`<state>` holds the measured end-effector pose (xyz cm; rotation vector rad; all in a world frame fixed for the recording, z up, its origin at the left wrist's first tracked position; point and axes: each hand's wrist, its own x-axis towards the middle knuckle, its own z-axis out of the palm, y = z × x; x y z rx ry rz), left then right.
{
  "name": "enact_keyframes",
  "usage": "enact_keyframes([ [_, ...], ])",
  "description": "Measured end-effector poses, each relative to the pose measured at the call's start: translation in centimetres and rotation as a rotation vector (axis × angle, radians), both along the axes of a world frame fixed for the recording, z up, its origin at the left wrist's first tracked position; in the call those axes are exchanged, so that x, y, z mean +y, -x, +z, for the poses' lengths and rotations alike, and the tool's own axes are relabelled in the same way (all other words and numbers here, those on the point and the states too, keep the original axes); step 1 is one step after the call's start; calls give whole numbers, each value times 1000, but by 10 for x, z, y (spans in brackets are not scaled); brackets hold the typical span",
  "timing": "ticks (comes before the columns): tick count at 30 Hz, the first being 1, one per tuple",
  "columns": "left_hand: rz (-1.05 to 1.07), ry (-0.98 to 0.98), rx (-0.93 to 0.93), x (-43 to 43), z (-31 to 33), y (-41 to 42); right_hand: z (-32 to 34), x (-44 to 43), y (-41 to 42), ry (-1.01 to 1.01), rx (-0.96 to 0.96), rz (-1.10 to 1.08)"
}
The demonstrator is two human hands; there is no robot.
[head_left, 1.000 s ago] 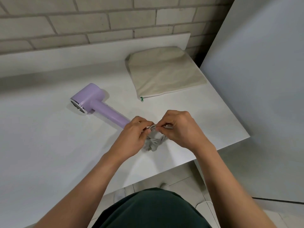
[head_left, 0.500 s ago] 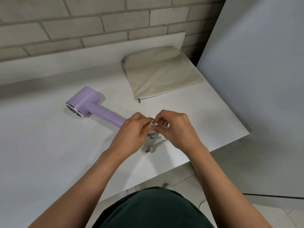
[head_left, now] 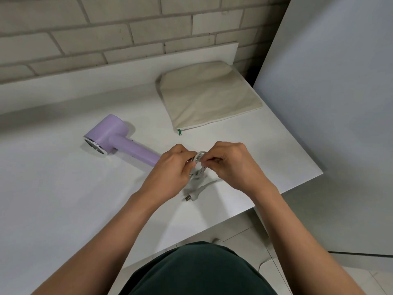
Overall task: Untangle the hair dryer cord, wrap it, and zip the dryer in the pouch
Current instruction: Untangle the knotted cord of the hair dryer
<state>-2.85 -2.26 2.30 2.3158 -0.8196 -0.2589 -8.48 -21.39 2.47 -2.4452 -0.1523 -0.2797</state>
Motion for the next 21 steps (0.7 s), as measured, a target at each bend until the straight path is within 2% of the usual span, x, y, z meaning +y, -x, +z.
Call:
enact_keyframes([
  [5,10,-1,12,-1,4,-7,-2,8,-6,-19,-37,-23],
  [11,-26,74,268,13,4,-21,-9,2,-7,131,-11,58],
  [14,-64,86,329,20,-2,-25,-15,0,-8,171,18,90],
  [18,5,152,345,17,-15,-27,-23,2,-8,188,8,69],
  [21,-2,60,227,11,-26,-28,-26,1,-9,178,-3,72],
])
